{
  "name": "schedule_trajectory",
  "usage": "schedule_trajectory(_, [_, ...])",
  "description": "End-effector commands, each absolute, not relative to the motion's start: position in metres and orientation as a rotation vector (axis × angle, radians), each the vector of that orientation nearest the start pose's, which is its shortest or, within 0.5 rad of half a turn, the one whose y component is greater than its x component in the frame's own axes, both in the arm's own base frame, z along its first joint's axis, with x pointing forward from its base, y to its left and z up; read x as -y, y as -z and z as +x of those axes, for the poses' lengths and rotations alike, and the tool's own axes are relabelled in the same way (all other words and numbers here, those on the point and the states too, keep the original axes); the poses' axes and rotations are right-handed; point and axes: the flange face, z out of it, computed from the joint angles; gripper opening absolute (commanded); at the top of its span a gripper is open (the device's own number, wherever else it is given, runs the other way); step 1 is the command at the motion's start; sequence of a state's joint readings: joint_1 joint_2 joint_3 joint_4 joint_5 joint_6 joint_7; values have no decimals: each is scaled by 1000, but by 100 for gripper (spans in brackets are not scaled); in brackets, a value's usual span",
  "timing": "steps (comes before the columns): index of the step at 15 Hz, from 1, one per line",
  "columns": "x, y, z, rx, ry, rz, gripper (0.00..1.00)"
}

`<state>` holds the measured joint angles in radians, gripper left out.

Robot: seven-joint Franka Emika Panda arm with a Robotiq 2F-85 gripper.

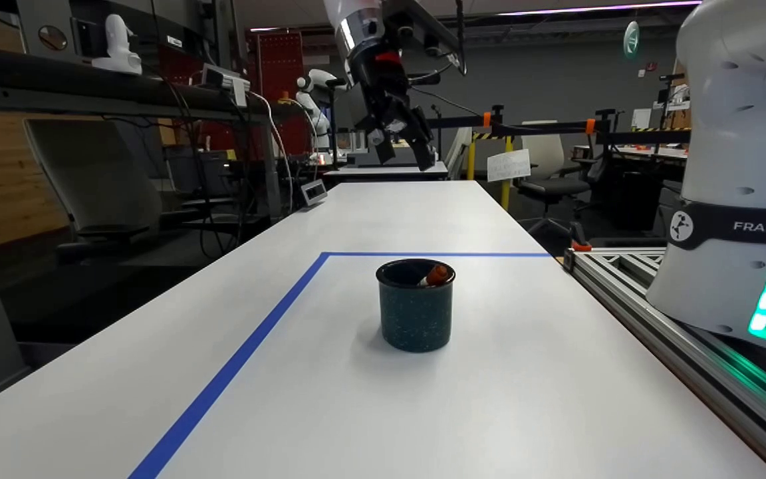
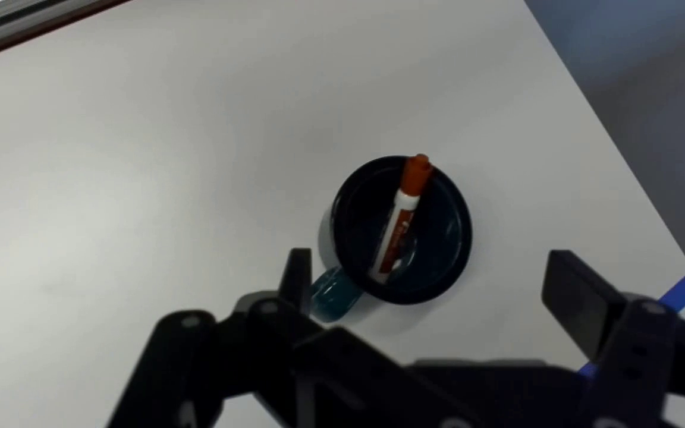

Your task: Move the sharpie to the table

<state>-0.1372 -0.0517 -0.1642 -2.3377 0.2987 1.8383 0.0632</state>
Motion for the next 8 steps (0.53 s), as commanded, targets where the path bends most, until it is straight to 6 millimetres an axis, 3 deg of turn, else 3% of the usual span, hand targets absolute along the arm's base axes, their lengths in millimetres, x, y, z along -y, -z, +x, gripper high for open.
schedule_trajectory(1, [104,-329,435,-686,-586,-2663,100])
schedule_trajectory(4, [104,-330,436,-688,-587,-2653,100])
schedule_trajectory(8, [98,-312,442,-648,-631,-2565,100])
